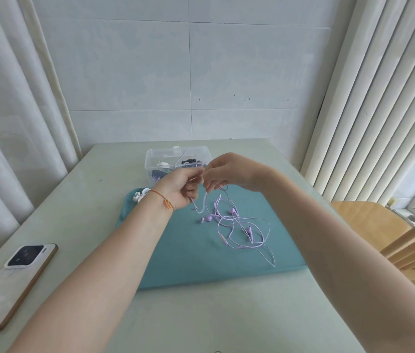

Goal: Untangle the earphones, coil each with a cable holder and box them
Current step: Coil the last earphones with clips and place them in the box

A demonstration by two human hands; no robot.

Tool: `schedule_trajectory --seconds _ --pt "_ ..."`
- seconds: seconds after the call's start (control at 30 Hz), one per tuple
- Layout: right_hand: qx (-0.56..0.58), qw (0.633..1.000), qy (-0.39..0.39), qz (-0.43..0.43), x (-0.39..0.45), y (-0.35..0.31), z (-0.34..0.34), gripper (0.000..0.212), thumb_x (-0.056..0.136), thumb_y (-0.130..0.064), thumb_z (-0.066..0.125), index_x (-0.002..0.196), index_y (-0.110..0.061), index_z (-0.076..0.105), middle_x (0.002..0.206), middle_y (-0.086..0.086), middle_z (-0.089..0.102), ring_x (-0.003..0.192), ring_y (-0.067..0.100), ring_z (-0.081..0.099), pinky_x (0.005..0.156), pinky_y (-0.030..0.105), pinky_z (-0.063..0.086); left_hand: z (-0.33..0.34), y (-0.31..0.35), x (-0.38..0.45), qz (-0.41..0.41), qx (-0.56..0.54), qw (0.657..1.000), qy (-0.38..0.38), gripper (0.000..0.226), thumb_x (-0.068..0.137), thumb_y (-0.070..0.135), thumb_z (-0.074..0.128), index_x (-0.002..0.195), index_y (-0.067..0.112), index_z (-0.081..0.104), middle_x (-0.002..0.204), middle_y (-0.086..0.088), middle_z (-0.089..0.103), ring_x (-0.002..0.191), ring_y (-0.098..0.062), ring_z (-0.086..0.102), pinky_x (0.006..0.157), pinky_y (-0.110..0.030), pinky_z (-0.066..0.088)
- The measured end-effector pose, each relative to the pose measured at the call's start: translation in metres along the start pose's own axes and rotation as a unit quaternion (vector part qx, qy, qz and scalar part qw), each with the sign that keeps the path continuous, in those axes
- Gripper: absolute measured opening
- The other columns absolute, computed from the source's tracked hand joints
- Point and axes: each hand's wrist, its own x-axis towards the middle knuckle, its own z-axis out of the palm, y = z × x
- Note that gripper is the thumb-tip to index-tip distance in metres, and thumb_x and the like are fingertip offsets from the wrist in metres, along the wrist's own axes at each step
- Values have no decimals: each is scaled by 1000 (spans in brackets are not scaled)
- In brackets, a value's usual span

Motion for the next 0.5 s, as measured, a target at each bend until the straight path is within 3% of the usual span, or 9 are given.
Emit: schedule_trajectory --seconds 0.1,0.17,0.27,0.37,0.43,0.5 --pt "39 999 12 18 -1 8 -1 16 83 6 56 79 -9 52 74 12 70 73 22 69 84 37 53 -5 3 6 37 -100 994 21 27 102 15 41 76 14 46 55 1 62 25 -2 23 31 -13 21" --pt "39 998 39 37 -4 15 -3 18 83 8 49 79 -10 51 67 8 70 70 23 69 84 38 52 -11 5 8 68 -171 983 22 30 104 13 35 75 14 42 57 1 64 24 -3 22 30 -14 21" --pt "33 992 94 74 -7 24 -9 16 87 1 45 82 -10 56 65 6 64 58 22 61 69 31 51 -20 6 11 91 -211 973 32 34 104 12 31 71 16 36 46 8 48 24 -4 22 29 -17 18" --pt "64 985 134 93 -11 30 -18 11 88 -5 51 86 -5 61 59 5 52 41 16 35 45 22 35 -26 8 13 107 -187 974 67 36 104 12 30 68 18 31 47 8 33 25 -5 22 29 -18 17" --pt "80 983 136 99 -13 33 -23 8 87 -11 57 84 -5 62 53 2 39 43 16 24 44 20 24 -28 8 15 122 -164 975 90 37 104 12 30 67 18 30 46 8 31 25 -5 21 29 -18 16" --pt "71 980 149 112 -15 33 -29 14 85 -14 56 75 -7 63 50 1 31 44 16 22 43 20 22 -29 8 16 131 -144 975 108 37 104 12 31 67 18 29 41 9 31 25 -5 20 29 -18 16"
